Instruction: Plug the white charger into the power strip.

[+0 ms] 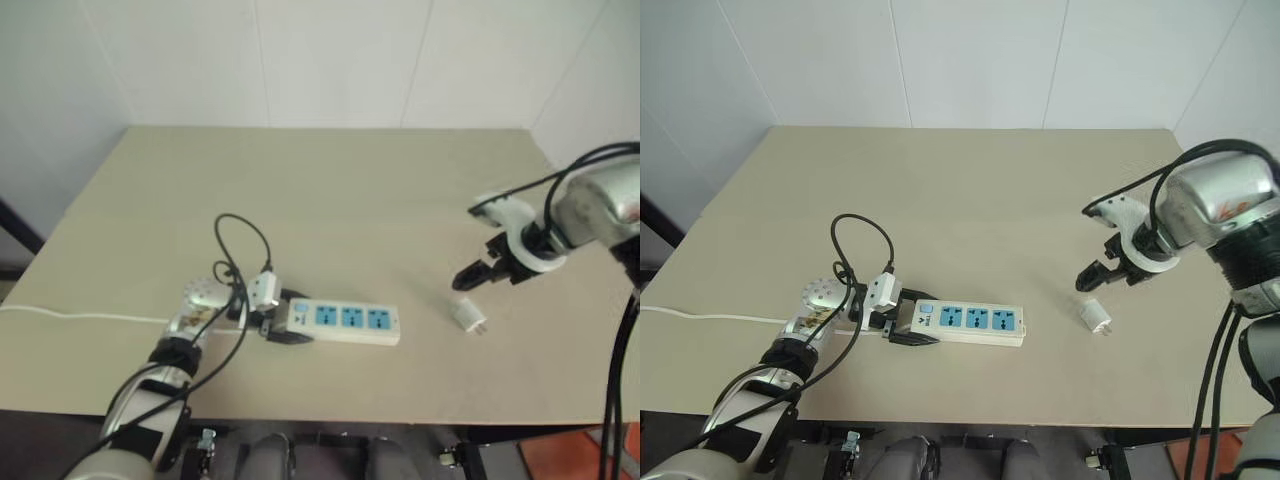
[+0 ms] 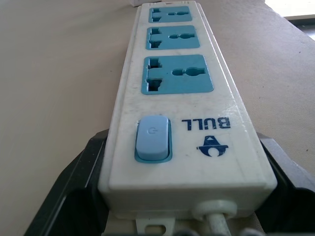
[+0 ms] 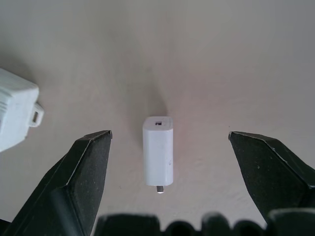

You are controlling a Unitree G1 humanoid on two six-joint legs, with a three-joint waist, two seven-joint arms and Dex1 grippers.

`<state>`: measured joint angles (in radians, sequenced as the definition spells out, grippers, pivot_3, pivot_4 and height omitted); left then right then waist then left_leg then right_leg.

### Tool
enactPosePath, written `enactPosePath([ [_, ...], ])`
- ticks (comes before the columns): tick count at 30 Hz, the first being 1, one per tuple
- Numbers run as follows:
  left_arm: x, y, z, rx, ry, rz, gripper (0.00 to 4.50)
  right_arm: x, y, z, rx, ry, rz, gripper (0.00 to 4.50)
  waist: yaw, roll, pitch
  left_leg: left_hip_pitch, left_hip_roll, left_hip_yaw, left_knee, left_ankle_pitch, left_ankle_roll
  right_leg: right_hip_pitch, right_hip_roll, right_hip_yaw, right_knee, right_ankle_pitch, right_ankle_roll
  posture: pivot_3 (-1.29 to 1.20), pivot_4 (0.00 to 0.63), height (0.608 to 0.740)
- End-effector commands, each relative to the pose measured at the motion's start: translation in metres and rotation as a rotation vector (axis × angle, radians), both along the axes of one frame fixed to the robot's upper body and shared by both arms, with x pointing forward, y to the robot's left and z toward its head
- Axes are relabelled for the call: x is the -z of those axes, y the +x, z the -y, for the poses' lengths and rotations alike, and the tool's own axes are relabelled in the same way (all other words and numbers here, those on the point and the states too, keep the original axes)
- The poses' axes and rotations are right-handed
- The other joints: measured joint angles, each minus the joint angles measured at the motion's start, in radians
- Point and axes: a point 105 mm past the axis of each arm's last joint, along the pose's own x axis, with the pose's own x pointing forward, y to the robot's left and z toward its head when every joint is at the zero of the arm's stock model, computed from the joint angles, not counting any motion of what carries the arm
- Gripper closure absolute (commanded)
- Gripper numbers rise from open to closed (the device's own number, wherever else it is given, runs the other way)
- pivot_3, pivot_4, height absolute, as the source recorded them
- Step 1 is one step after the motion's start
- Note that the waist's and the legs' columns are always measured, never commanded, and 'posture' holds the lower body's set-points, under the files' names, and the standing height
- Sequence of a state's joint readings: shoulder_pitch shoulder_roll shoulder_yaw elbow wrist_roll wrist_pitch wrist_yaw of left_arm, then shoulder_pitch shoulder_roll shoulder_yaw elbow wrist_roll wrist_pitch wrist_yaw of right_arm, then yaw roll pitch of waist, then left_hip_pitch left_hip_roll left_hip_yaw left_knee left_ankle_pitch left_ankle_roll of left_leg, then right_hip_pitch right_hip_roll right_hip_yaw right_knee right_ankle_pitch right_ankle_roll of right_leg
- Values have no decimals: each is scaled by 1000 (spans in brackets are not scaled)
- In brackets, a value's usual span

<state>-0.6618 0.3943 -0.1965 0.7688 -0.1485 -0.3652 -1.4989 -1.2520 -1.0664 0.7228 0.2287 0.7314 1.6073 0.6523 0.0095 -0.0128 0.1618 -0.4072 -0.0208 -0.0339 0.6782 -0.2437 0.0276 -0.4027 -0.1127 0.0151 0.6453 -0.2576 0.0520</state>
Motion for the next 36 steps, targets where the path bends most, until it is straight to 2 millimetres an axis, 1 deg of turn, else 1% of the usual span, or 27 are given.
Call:
enactPosePath([
  [1,28,-13,2,23,81,-81,1160,-10,3,-3,-13,-15,23,0,0,0,0,0,0,0,0,0,0,0,0,0,0,0,0,0,150,740],
  [11,28,-15,2,18,73,-82,1160,23,2,-7,-35,-32,-61,0,1,1,-1,0,-1,0,1,0,0,0,0,0,0,0,0,0,150,740],
  [19,29,-16,2,15,74,-83,1160,36,3,-8,-35,-34,-83,0,-1,3,-2,0,-1,0,1,0,0,0,0,0,1,0,0,0,150,740],
  [33,30,-17,2,3,76,-81,1160,62,-1,-16,-86,-37,-131,0,-1,3,-4,1,-1,0,1,0,0,0,0,0,1,0,0,0,150,740],
  [36,30,-17,1,-1,76,-81,1160,64,1,-18,-95,-36,-128,616,-4,2,-7,1,-1,0,1,0,0,1,0,0,1,0,0,0,150,740],
])
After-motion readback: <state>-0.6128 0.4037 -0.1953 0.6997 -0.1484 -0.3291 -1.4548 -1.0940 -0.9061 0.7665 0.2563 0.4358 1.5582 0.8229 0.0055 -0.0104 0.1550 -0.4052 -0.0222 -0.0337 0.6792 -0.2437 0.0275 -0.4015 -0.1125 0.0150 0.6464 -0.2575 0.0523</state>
